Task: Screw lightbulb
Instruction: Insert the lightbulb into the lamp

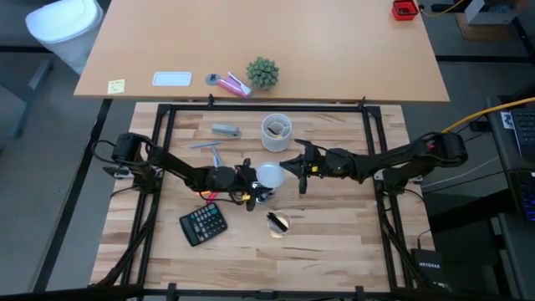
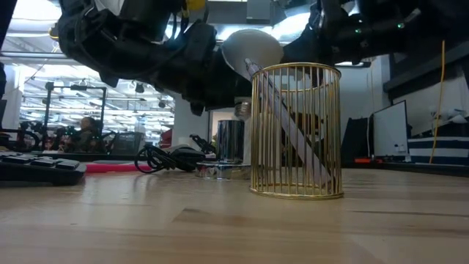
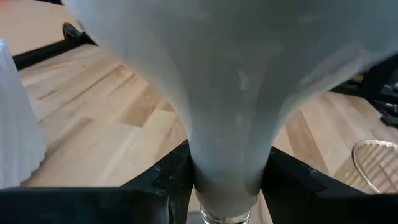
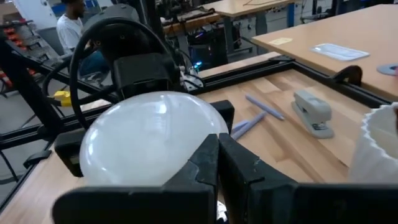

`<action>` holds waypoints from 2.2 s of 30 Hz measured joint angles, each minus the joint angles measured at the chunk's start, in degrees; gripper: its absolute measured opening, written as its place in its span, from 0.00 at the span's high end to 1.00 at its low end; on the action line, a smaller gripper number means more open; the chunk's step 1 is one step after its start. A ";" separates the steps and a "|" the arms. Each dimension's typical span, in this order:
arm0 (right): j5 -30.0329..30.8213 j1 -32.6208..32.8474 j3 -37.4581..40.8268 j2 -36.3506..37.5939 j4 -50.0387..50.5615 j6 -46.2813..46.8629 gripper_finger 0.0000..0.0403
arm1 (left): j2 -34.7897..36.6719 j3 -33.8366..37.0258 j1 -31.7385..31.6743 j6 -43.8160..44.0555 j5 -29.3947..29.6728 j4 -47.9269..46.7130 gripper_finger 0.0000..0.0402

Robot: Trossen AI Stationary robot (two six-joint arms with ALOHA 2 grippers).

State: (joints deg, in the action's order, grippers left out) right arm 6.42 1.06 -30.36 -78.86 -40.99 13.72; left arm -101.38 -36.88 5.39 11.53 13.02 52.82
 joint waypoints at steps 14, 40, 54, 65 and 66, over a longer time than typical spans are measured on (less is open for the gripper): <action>-1.60 0.04 -2.77 -0.96 0.37 -0.46 0.97 | 2.05 0.02 -0.02 -3.20 0.68 -2.30 0.62; -1.80 0.11 -2.64 -1.05 -0.42 -0.52 0.97 | 11.86 11.21 3.56 1.19 8.41 2.32 0.62; -0.98 0.09 -2.66 -1.02 -0.17 -0.57 0.97 | -2.77 11.49 3.56 -1.76 8.28 27.36 0.62; -0.92 0.04 -2.66 -1.00 -0.02 -0.57 0.97 | -9.19 8.08 3.56 -3.02 8.18 29.31 0.62; -0.90 0.04 -2.66 -1.00 -0.02 -0.57 0.97 | -9.40 7.97 3.54 -3.05 8.19 29.18 0.62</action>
State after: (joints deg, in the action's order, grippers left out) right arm 5.52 1.10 -33.01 -79.85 -41.01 13.15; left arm -110.78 -28.91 8.92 8.48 21.21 81.99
